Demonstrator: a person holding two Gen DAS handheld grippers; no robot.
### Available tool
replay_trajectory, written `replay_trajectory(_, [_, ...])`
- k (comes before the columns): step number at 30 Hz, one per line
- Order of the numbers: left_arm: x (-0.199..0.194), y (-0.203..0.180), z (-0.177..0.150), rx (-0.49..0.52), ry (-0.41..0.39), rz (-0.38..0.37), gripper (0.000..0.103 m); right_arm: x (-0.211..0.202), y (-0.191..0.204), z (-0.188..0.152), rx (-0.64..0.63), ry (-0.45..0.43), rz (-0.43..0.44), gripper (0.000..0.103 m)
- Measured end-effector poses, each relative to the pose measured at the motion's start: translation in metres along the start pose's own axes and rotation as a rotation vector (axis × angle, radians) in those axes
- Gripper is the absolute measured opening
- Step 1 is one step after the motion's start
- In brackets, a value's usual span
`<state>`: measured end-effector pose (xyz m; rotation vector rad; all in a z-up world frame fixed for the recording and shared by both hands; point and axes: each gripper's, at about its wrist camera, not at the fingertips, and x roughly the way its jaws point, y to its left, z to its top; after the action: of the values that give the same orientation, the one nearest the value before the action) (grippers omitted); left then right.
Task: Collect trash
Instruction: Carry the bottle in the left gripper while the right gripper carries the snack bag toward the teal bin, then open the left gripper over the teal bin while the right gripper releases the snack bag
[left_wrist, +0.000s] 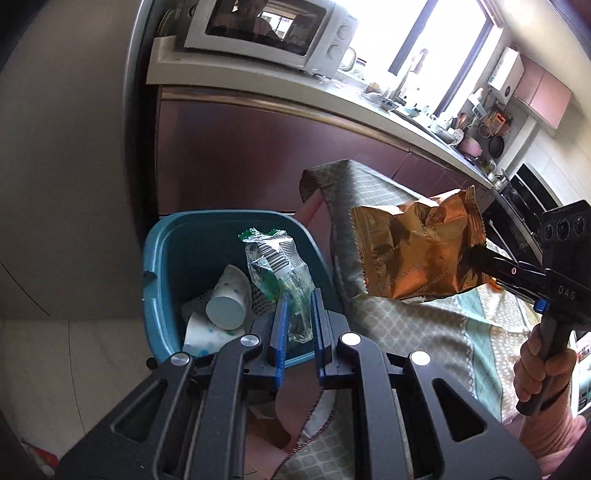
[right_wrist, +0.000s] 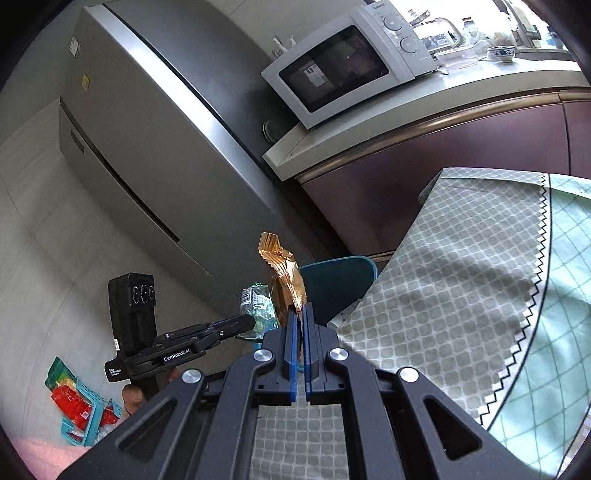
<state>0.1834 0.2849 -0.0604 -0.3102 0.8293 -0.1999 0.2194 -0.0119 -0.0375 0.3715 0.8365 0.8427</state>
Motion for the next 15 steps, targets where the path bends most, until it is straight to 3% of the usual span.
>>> replay_trajectory(15, [0.055, 0.033, -0.012, -0.051, 0.093, 0.083, 0.015, 0.087, 0.000, 0.001, -0.002, 0.173, -0.069, 0.002])
